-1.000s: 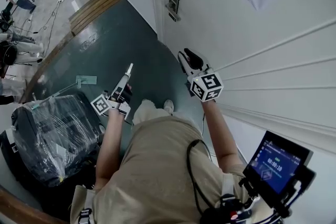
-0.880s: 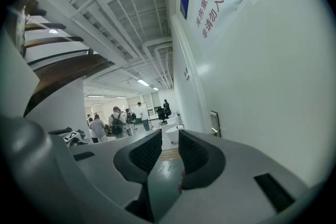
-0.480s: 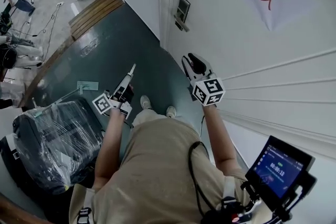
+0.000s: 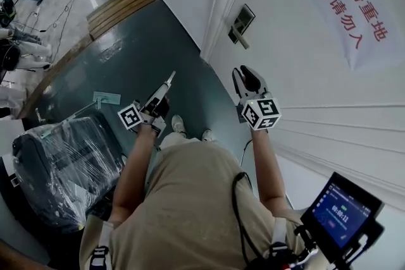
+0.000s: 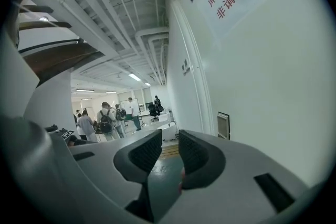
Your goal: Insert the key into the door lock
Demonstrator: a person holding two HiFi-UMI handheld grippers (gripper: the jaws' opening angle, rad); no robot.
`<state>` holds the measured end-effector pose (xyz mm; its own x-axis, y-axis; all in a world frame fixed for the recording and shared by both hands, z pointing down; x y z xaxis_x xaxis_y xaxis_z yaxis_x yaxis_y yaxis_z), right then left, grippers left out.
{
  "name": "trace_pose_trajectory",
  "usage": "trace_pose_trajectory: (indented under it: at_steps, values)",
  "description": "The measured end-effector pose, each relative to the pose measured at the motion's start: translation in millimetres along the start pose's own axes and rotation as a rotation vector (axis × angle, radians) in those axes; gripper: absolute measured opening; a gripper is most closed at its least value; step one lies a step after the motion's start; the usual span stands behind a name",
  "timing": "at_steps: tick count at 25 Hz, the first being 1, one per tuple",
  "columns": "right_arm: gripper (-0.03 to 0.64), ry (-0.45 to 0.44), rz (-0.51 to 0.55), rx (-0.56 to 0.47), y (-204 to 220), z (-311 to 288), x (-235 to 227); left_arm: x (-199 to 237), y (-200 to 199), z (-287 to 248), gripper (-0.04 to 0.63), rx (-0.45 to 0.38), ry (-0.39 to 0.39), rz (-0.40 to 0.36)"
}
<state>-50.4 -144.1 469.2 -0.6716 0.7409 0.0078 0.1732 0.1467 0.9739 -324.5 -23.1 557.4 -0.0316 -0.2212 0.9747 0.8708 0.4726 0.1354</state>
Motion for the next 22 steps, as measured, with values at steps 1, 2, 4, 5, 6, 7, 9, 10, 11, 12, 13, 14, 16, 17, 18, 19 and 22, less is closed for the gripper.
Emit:
trace_pose_trajectory:
  at_steps: [1,2,4,5,6,7,9,10,11,12,13,14,16,17,18,19,22]
  values:
    - [0.106,0.003,0.001,0.001,-1.2,-6.1,1.3,2.9,-4.7,-0.7,0.035,0.005,-0.005,0.003]
    - [0.104,0.004,0.002,0.0,-2.2,-12.6,3.4,5.5,-9.8,-1.6,0.035,0.011,-0.01,0.004]
    - [0.104,0.001,0.013,0.004,-3.5,-25.9,9.4,8.7,-20.2,-4.0,0.035,0.027,-0.016,0.002]
    - [0.104,-0.001,0.029,0.011,-3.4,-32.1,13.3,9.1,-25.4,-5.2,0.035,0.035,-0.015,0.0]
    - [0.104,-0.003,0.053,0.024,-2.8,-37.9,17.2,9.1,-30.4,-6.2,0.035,0.041,-0.011,-0.003]
    - [0.104,-0.005,0.079,0.039,-1.7,-43.0,20.5,9.3,-35.4,-7.1,0.035,0.046,-0.008,-0.004]
    - [0.104,-0.003,0.112,0.062,0.3,-50.3,23.3,11.1,-45.1,-8.4,0.035,0.055,-0.008,-0.002]
    - [0.104,0.003,0.115,0.067,1.0,-52.5,22.5,12.1,-49.9,-9.0,0.035,0.06,-0.008,0.001]
    - [0.104,0.014,0.112,0.068,1.5,-54.3,20.6,13.2,-54.9,-9.6,0.035,0.066,-0.007,0.002]
    - [0.104,0.028,0.11,0.069,1.7,-56.4,18.0,14.8,-60.2,-10.2,0.035,0.071,-0.008,0.002]
    - [0.104,0.041,0.108,0.069,2.0,-59.0,15.5,16.9,-65.6,-10.4,0.035,0.076,-0.011,0.003]
    - [0.104,0.052,0.106,0.069,2.4,-61.9,13.6,19.3,-70.3,-10.2,0.035,0.08,-0.016,0.004]
    - [0.104,0.067,0.103,0.069,3.5,-67.3,11.6,23.6,-77.7,-10.0,0.035,0.089,-0.022,0.004]
    - [0.104,0.072,0.102,0.067,3.2,-69.7,11.0,24.8,-80.8,-10.7,0.035,0.094,-0.023,0.004]
    - [0.104,0.078,0.1,0.065,2.0,-71.9,10.6,25.1,-83.5,-12.0,0.035,0.099,-0.023,0.007]
    - [0.104,0.084,0.099,0.063,0.9,-73.5,10.5,24.9,-85.3,-13.3,0.035,0.104,-0.022,0.014]
    - [0.104,0.098,0.088,0.07,3.6,-75.4,12.0,27.4,-85.5,-14.6,0.035,0.115,-0.021,0.037]
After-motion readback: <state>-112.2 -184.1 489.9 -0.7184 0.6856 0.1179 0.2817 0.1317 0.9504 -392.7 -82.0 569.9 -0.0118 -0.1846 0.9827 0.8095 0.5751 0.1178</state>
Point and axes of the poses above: the fingertips, and each gripper's own axes: z backward along the fingers, x to its left, y out of its underside, the point moved 5 cm from there along z, backward along the fingers, and after that the axes turned 11 degrees about z, right-handed, at the moved point
